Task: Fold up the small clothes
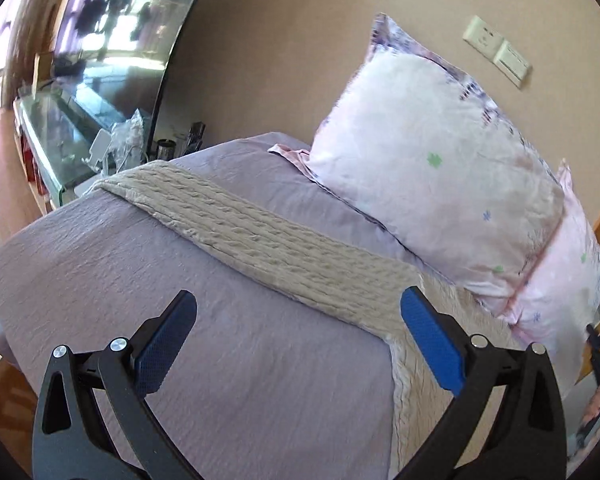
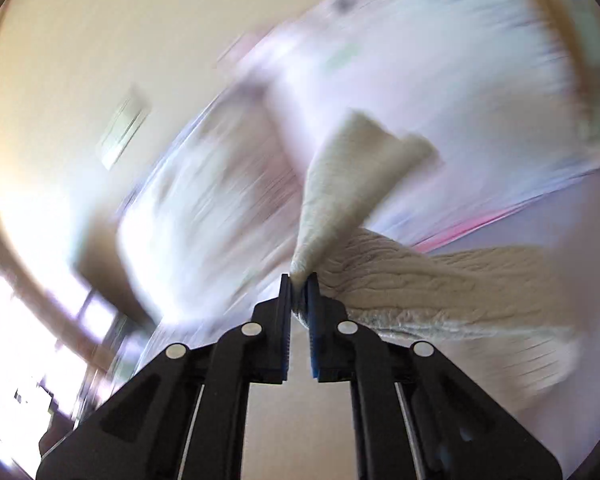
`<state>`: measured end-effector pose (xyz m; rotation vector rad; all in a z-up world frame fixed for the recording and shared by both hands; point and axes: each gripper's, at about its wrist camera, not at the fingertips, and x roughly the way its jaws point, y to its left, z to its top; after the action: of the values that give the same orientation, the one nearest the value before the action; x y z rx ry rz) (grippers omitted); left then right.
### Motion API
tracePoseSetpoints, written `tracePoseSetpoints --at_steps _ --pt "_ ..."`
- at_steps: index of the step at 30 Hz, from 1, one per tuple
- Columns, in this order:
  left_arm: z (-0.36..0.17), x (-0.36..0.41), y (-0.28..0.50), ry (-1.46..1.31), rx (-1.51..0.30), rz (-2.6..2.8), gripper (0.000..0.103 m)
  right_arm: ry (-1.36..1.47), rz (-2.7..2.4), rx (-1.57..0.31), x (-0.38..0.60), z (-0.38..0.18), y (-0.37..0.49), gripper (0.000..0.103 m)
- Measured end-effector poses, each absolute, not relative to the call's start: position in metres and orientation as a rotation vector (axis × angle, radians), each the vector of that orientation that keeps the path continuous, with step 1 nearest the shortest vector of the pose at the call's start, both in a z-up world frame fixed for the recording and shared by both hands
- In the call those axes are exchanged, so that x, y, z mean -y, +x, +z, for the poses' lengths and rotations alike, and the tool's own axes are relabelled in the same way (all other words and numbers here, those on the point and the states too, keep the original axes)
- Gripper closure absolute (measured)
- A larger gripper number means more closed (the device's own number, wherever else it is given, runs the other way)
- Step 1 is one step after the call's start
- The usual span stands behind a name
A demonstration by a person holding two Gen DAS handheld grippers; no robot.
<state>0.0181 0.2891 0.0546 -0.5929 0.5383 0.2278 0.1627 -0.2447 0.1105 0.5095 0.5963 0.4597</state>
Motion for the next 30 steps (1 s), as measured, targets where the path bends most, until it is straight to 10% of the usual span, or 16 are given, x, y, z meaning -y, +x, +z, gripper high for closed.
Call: tracePoseSetpoints --at_steps 7,18,23,30 --pt "0.027 -0.351 0.034 -0.812 -0.581 0.262 0.001 0.39 0.629 -0.713 0.16 0.085 0.158 0.031" --pt "-0.008 -0.442 0.059 -1.164 -0.553 0.351 0.042 0.476 0.323 -0.634 0.308 0.075 0.121 0.022" --pt "-0.025 -0.472 0.06 -1.276 -0.558 0.399 0.091 0.498 0.285 -0.608 0.332 0.073 0.099 0.019" --pt "0.067 -0.396 0.107 -0.869 -0.539 0.281 0.096 0.516 0.251 -0.583 0.36 0.067 0.084 0.019"
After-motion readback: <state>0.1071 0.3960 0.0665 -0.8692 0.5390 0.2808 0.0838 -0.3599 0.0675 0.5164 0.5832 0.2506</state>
